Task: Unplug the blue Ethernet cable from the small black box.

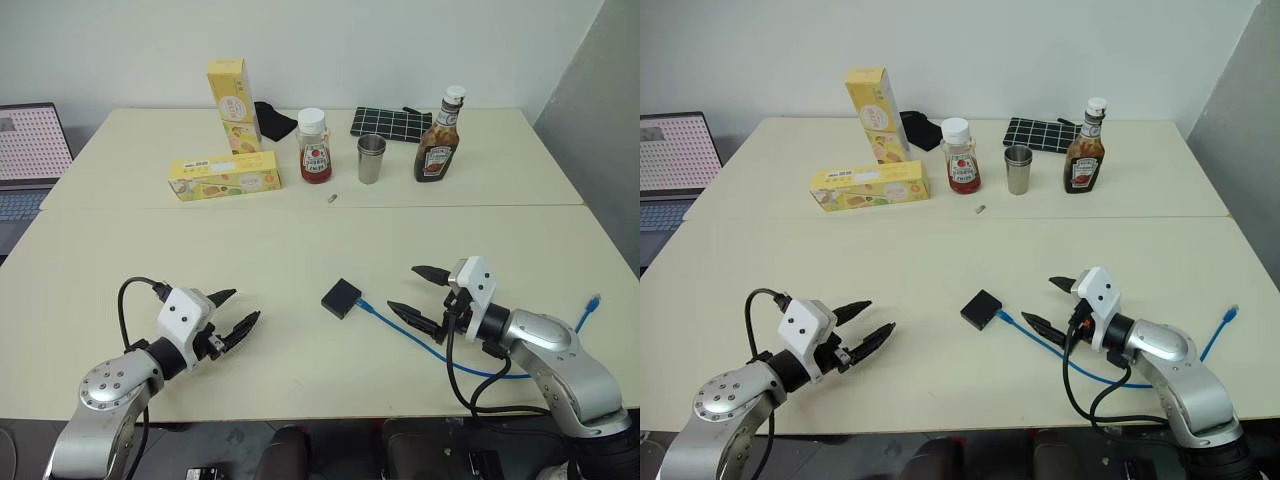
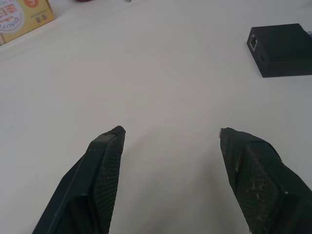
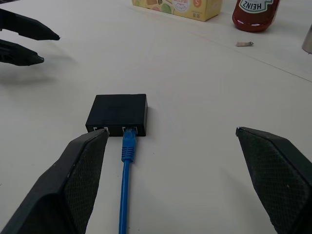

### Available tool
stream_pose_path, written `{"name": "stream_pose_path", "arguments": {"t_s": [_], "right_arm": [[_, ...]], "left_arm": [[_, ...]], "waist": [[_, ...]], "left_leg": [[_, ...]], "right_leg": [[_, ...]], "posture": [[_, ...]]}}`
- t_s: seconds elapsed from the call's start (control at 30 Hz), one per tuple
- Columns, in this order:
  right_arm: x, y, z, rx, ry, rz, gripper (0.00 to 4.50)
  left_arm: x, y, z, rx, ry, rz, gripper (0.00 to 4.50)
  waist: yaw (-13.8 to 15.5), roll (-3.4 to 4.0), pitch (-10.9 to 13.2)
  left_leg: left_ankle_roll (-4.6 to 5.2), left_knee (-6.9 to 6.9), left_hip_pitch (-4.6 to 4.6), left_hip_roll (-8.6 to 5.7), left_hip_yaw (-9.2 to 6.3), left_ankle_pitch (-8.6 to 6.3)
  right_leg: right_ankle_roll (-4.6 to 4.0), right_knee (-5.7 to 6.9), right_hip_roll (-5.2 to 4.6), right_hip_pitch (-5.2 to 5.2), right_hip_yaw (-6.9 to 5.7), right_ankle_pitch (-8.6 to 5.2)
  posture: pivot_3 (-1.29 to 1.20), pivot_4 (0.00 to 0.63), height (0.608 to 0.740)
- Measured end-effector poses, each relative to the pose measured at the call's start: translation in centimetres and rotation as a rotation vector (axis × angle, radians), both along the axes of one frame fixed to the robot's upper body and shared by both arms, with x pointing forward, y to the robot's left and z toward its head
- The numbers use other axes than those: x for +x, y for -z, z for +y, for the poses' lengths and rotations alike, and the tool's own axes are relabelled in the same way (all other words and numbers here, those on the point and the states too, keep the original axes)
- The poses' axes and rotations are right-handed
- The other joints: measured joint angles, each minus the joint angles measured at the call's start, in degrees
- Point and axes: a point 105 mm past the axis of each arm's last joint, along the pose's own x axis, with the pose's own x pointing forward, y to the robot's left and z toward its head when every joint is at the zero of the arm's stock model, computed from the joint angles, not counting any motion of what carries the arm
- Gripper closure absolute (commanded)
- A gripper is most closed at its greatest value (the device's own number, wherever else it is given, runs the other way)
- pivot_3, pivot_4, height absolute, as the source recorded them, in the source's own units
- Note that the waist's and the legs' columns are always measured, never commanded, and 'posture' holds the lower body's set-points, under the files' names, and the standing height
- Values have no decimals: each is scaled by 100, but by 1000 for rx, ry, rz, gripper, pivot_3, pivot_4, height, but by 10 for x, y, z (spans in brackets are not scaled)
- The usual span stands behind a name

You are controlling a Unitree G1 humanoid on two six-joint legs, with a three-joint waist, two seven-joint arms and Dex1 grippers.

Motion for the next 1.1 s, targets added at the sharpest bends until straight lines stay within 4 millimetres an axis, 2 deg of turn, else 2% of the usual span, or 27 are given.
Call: {"name": "stream_pose_path", "arguments": {"t_s": [0.43, 0.63, 0.7, 0.93, 1.1], "right_arm": [[0, -3, -3, -11, -3, -22, 58], [-8, -1, -13, -82, -32, -14, 58], [-18, -1, -14, -138, -87, -6, 58], [-36, 3, -11, -202, -161, 30, 58], [-25, 8, 1, -184, -113, 25, 58]], "left_arm": [[-2, -3, -4, 1, 29, 11, 1201], [-6, -8, -10, -1, 86, 50, 1201], [-8, -14, -16, -7, 133, 37, 1201], [-22, -24, -25, 38, 334, 60, 1201], [-29, -30, -30, 71, 455, 80, 1201]], "waist": [[1, -1, 0], [2, -2, -1], [5, -2, -1], [4, -5, -3], [-3, -11, -3]], "left_leg": [[0, 1, 1, 0, -1, 0], [0, 2, 2, 0, 0, 0], [0, 4, 3, -1, 0, 0], [0, 2, 15, -1, 4, 0], [0, 1, 33, -2, 9, 0]], "right_leg": [[0, 1, 0, 2, 0, 0], [0, 0, 0, 4, 0, 0], [0, 2, -1, 6, 0, 0], [-1, 0, 3, 15, -1, -1], [0, 4, 8, 23, 4, -1]], "posture": [[0, 150, 740], [0, 150, 740], [0, 150, 740], [0, 150, 740], [0, 150, 740]]}}
